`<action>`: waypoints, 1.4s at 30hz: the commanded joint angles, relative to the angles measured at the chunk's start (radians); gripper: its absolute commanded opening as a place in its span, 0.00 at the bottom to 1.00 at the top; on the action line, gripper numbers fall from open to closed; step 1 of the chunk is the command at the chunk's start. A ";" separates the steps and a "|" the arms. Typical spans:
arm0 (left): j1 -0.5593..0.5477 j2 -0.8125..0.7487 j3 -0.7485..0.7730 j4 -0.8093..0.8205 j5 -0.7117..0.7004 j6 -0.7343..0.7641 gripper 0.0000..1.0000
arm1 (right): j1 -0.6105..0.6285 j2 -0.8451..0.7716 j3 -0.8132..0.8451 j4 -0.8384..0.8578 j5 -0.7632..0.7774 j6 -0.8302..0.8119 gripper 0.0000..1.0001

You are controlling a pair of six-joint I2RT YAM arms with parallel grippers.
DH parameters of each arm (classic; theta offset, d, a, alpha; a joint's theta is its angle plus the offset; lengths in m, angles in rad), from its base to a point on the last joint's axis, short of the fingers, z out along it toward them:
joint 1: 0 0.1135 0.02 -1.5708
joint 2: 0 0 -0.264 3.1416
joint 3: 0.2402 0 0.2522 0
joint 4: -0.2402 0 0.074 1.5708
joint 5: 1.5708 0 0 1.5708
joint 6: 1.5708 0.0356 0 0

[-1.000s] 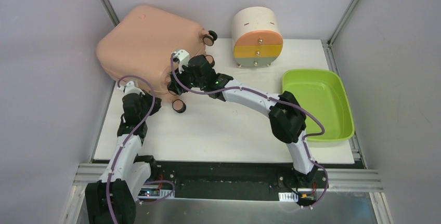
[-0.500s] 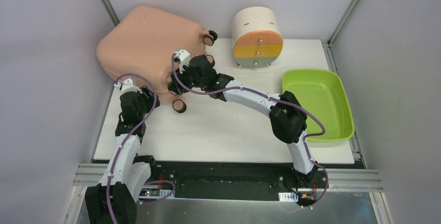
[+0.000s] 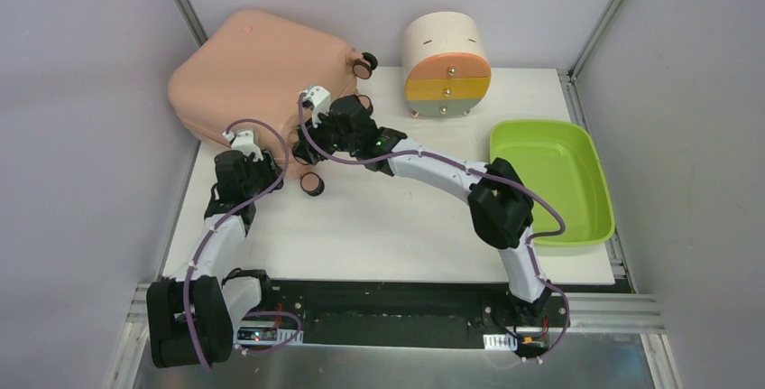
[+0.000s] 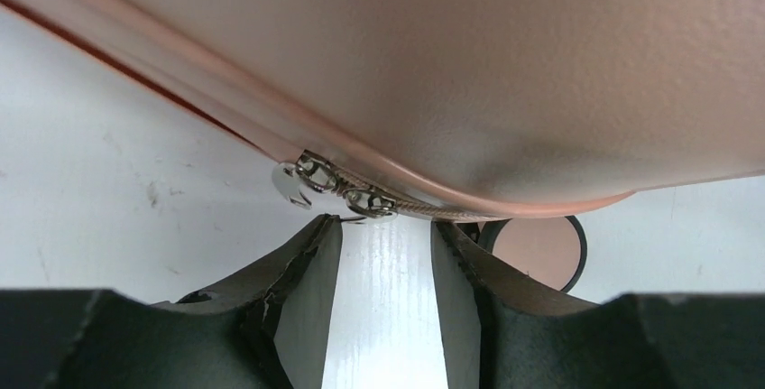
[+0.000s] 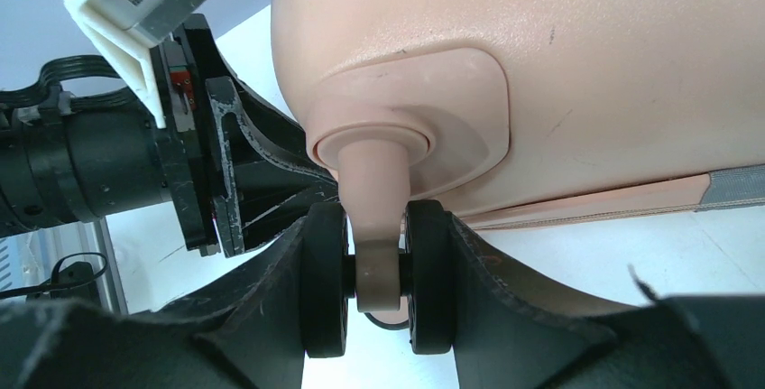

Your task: Open, take out, and arrange the luggage

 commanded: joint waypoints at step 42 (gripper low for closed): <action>-0.021 -0.077 -0.081 0.229 -0.048 -0.229 0.00 | -0.052 -0.121 -0.057 0.057 0.076 0.025 0.00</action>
